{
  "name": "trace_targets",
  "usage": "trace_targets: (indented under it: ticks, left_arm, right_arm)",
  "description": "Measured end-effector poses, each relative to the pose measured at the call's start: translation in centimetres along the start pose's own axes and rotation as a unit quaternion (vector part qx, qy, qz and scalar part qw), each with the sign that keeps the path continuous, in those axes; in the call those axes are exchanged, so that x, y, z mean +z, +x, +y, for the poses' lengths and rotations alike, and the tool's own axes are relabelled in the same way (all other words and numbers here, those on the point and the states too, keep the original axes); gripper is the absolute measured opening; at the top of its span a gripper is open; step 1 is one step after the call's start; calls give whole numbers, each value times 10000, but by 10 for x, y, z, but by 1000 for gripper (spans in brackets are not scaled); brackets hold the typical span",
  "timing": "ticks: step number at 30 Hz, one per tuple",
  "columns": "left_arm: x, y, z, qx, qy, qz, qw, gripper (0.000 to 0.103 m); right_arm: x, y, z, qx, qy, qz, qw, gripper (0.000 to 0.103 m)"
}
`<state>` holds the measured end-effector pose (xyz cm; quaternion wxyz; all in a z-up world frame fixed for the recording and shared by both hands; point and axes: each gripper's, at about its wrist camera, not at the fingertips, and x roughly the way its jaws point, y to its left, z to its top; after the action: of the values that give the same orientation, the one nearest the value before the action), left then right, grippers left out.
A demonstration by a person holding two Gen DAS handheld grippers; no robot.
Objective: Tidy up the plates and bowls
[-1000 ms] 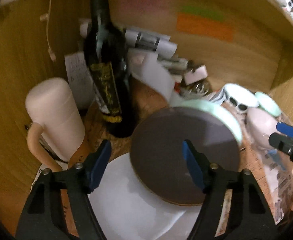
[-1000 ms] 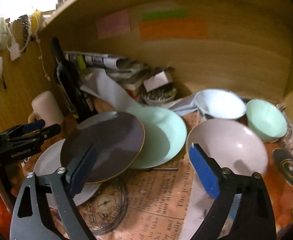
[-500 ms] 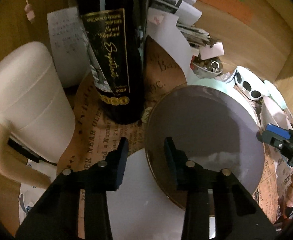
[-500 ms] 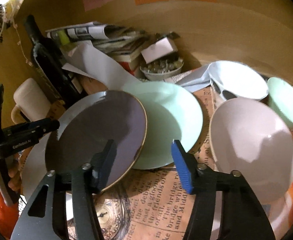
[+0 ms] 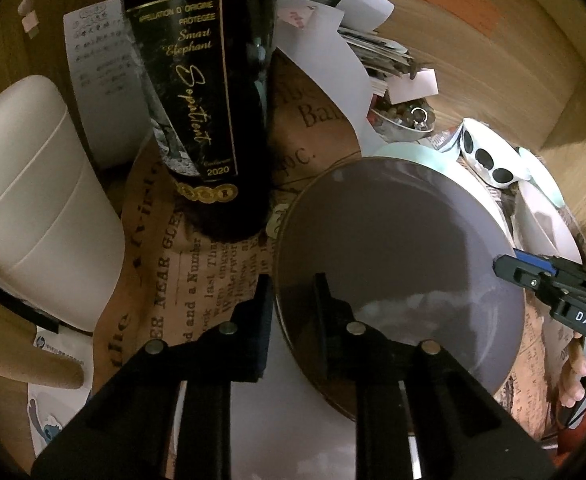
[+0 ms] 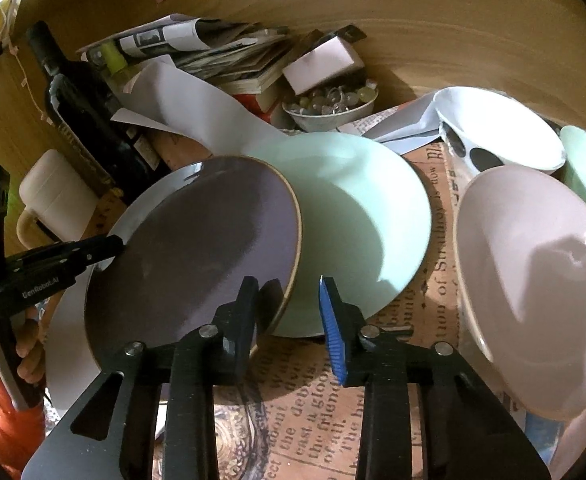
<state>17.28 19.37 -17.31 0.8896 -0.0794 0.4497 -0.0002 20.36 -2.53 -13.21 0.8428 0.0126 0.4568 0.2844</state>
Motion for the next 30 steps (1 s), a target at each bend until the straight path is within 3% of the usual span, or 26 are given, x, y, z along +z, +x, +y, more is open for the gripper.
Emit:
trace_targets:
  ticks: [3, 15, 30]
  left_arm:
    - [1, -1, 2, -31, 20, 30, 10000, 19]
    - [-5, -8, -4, -60, -53, -16, 10000, 19]
    - [-18, -40, -30, -34, 5, -369, 9993, 19]
  right_arm:
    - [0, 2, 3, 63, -39, 19, 10000, 19]
    - [-3, -7, 8, -130, -197, -97, 9997, 19]
    - [-14, -41, 8, -47, -176, -380, 9991, 19]
